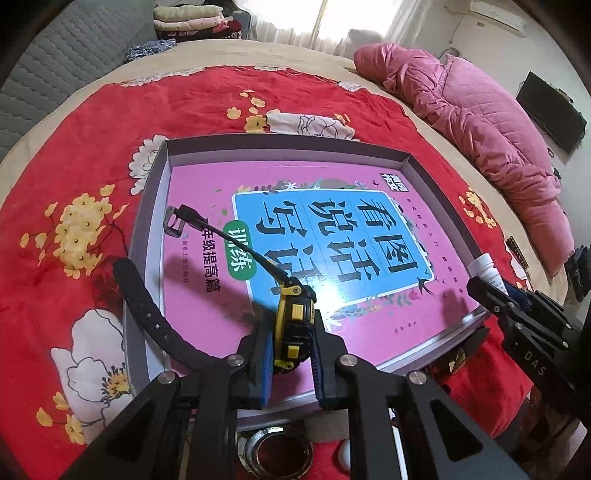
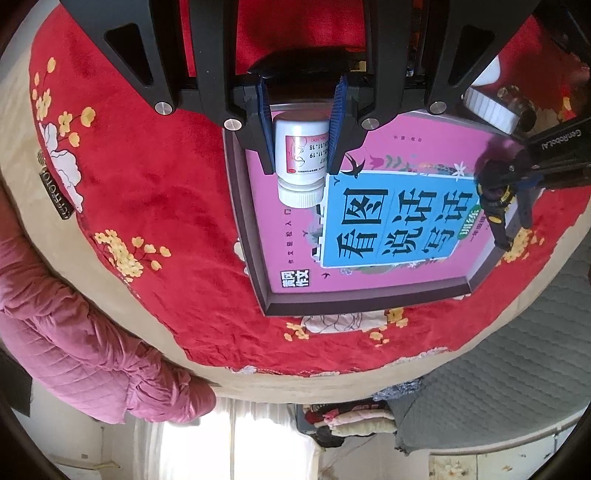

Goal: Organize rigid objects
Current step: 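Release the pill bottle into the grey box with the right tool while the left tool lowers the tape measure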

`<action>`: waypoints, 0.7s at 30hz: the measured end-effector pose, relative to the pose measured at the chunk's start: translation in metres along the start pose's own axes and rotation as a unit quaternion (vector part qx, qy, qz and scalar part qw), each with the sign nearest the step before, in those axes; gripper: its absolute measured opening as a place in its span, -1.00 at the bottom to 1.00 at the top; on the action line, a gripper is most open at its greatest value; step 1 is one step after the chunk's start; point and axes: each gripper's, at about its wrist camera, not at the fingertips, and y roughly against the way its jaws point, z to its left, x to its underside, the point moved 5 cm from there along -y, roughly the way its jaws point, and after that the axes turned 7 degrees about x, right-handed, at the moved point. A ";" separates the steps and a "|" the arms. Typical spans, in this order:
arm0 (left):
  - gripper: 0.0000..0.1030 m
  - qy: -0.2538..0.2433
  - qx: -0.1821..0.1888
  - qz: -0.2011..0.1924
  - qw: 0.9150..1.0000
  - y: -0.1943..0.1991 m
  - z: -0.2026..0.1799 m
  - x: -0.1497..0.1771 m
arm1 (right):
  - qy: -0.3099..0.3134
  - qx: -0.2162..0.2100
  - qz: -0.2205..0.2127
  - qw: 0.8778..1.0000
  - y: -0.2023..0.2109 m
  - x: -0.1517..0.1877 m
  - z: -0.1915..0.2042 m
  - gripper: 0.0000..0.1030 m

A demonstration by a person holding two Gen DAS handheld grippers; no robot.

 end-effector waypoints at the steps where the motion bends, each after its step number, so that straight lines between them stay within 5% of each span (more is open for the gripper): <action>1: -0.66 0.001 -0.002 -0.002 1.000 0.000 0.001 0.000 | 0.001 0.001 0.003 1.000 -0.001 0.000 0.000 -0.47; 21: -0.66 0.015 0.005 0.004 1.000 0.007 0.012 0.000 | 0.000 0.026 0.025 0.999 -0.013 0.002 0.001 -0.47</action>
